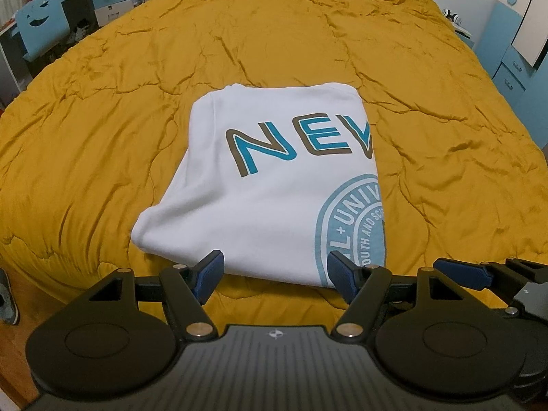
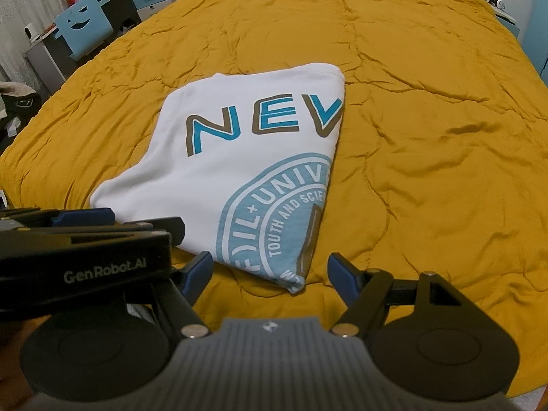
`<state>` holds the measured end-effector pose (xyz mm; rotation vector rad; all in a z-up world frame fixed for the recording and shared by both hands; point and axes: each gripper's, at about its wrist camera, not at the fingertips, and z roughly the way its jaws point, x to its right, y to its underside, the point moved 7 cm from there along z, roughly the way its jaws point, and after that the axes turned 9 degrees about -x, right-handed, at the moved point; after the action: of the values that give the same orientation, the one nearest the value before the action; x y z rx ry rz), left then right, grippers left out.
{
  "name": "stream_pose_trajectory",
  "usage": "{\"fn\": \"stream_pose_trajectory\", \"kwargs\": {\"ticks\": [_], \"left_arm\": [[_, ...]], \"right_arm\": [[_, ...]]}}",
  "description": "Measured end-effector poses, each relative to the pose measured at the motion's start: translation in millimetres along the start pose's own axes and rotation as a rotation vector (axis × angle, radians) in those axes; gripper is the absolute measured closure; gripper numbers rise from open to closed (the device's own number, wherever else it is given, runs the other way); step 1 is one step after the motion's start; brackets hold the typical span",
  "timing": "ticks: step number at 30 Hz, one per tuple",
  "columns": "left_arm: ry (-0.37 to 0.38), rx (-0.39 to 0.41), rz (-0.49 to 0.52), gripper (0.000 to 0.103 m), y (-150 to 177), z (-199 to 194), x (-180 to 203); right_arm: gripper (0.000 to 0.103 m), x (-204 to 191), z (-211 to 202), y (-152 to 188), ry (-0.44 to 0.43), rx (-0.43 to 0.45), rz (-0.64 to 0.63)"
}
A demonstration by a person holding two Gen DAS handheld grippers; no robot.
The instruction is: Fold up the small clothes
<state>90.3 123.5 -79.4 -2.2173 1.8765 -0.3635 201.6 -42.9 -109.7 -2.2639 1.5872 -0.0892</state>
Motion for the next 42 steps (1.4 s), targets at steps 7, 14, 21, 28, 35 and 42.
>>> {"fn": "stream_pose_trajectory", "kwargs": {"ticks": [7, 14, 21, 28, 35, 42], "left_arm": [[0.006, -0.013, 0.000, 0.022, 2.6, 3.5, 1.6], [0.007, -0.024, 0.004, 0.022, 5.0, 8.6, 5.0], [-0.004, -0.022, 0.015, 0.023, 5.8, 10.2, 6.3], [-0.001, -0.023, 0.012, 0.023, 7.1, 12.2, 7.0], [-0.018, -0.021, 0.024, 0.024, 8.2, 14.5, 7.4], [-0.028, -0.016, 0.030, 0.025, 9.1, 14.2, 7.6]], "right_arm": [[0.033, -1.3, 0.8, 0.8, -0.003, -0.001, -0.002], [0.033, -3.7, 4.7, 3.8, -0.008, -0.012, -0.008], [0.033, -2.4, 7.4, 4.8, -0.007, -0.017, -0.008], [0.033, -1.8, 9.3, 5.3, -0.002, -0.017, -0.014], [0.033, -2.7, 11.1, 7.5, 0.004, -0.019, -0.020], [0.033, -2.5, 10.4, 8.3, 0.005, -0.018, -0.024]]}}
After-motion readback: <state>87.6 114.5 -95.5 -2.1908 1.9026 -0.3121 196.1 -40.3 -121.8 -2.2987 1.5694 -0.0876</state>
